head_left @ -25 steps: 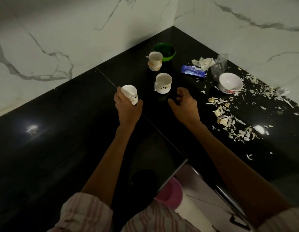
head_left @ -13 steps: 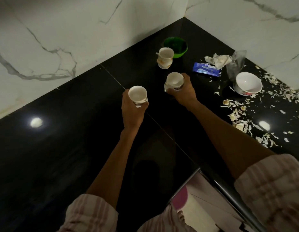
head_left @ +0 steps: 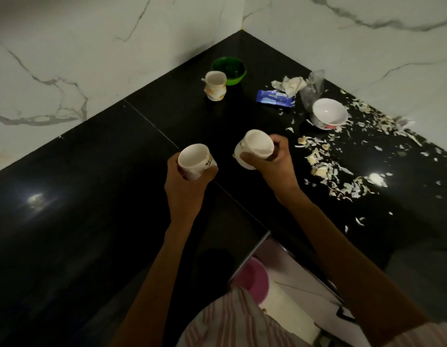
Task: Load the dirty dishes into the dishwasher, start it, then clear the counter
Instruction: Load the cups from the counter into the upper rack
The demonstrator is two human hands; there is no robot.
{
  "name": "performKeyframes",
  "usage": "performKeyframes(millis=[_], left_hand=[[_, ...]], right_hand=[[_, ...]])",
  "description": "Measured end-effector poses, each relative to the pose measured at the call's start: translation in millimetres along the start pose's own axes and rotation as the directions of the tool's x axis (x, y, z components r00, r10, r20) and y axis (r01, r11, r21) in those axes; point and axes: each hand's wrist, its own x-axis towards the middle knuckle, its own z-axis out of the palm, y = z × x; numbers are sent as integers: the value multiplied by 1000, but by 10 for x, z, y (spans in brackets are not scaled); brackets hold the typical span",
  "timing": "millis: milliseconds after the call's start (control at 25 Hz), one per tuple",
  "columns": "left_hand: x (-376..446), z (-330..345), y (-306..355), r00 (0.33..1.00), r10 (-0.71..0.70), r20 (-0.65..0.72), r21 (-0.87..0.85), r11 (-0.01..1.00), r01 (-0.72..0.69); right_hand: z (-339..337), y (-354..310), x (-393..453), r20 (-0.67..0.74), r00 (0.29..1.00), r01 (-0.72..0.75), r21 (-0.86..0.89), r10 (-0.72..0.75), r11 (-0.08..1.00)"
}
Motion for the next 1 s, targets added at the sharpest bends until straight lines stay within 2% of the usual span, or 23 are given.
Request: performKeyframes(millis=[80,200,400,600,800,1000], left_hand=[[-271,30,107,998,-47,42,-92,994,50],[-660,102,234,985,-63,160,-176,980,91],[-1231,272,302,934,-78,348,-196,969,154],[-1658,513,435,879,-45,475,-157,978,135],[-2044,712,435,843,-52,535,-119,984,136],[-2518,836,345,814,-95,574,-62,985,159]], right_hand=[[-222,-5,-335,-48,998,-37,159,45,987],[-590,60,-886,-29,990,-120,372,140,921],[-1026,307,-1755,10,955,-237,622,295,746],[-1335,351,-2227,-10,955,-196,726,295,659],[-1732,437,-2558,-44,955,-128,831,294,541],[-2056,561,-2977,-83,952,-95,835,295,542]])
